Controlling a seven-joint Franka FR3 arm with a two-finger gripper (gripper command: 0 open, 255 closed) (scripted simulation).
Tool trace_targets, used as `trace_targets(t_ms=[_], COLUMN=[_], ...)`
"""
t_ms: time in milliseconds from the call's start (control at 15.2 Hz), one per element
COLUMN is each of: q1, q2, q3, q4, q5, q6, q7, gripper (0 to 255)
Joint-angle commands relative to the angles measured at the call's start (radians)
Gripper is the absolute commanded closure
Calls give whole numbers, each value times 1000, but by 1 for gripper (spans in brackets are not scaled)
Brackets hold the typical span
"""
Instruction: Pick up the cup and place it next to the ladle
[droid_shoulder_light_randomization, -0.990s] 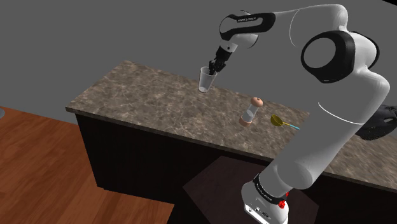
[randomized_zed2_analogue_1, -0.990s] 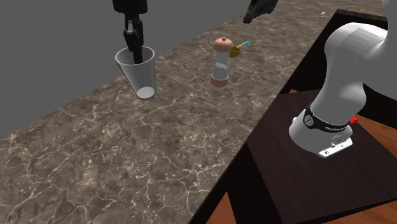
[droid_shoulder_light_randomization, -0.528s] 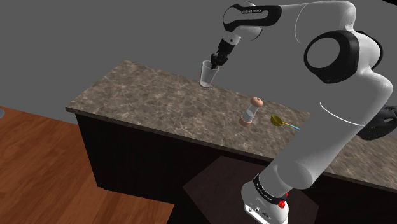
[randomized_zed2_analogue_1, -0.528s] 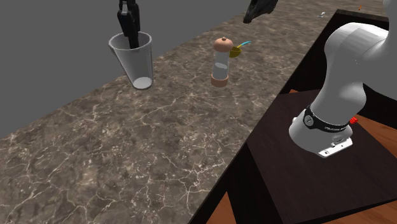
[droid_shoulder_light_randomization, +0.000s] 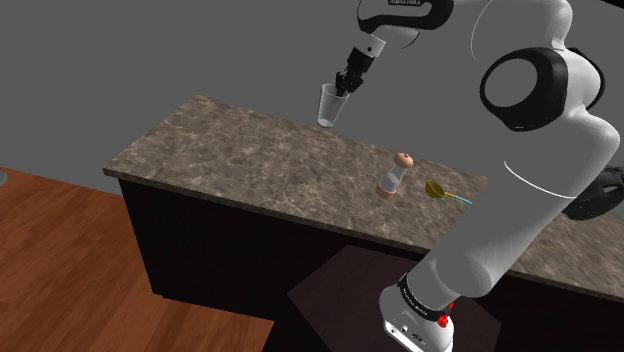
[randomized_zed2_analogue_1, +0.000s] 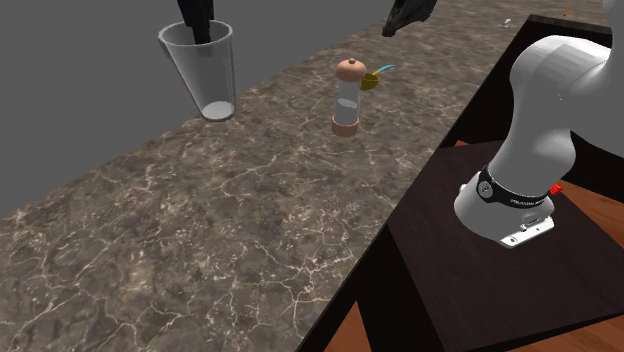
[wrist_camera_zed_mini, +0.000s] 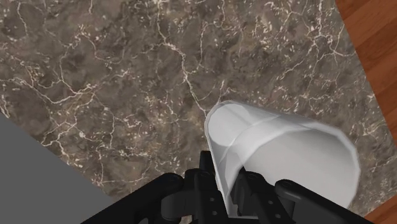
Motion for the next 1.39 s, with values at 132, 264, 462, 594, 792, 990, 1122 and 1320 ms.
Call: trace_targets(t_ms=[132,264,462,594,792,990,1122,1320], q1=[-3,-9,-31,-47,-73,-100,-120,-150], q2=[4,-21,-91,-134,-192,-243,-273,-311], q3=[-2,-9,-31,-47,-73,-102,-122,-156], q4=[58,29,-49,-93,-150,-195,-219,-246], q5=[-1,-9,-35,-53,-79,-106,-123,-149], q6=[-54,-51,-45,-43,-46,-53,-60,-72], q7=[7,-7,-49,-78,-123,-171,-205,-259], gripper=[255,255,255,255,255,255,255,255])
